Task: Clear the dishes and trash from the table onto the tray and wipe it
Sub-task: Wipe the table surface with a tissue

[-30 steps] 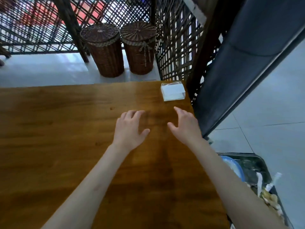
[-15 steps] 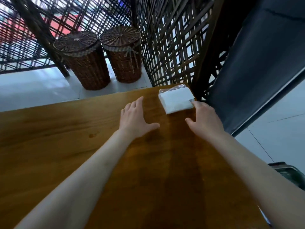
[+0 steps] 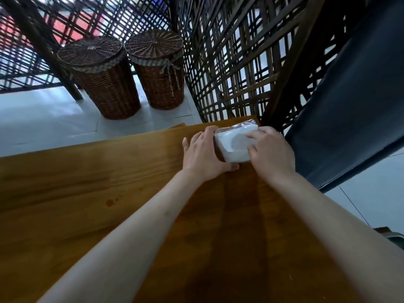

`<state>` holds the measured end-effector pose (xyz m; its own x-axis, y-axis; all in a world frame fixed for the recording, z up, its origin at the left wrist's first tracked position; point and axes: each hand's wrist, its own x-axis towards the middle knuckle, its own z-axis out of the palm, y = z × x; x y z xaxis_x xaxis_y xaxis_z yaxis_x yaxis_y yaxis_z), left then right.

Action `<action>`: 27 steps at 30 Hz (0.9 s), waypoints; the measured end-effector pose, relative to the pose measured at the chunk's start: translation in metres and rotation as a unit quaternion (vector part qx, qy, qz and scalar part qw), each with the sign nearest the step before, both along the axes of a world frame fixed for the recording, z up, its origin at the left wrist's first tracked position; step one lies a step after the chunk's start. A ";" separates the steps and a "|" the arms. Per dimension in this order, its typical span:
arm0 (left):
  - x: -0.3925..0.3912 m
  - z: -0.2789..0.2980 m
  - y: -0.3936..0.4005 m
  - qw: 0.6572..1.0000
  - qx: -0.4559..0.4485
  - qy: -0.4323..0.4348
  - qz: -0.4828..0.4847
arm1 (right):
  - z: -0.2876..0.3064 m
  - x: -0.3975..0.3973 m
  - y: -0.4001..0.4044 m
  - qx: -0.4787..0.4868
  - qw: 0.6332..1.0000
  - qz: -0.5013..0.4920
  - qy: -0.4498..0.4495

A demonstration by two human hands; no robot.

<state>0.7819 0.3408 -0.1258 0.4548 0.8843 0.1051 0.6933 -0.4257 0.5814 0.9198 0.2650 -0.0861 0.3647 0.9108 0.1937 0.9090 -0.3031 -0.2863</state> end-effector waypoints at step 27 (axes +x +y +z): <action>0.001 0.000 -0.003 1.000 -0.005 -0.003 0.003 | 0.015 0.004 -0.030 0.084 0.995 0.054 -0.005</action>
<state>0.7825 0.3379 -0.1254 0.4491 0.8880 0.0983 0.6921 -0.4154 0.5903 0.9238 0.2347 -0.0715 0.2631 0.8988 0.3507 0.9370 -0.1515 -0.3148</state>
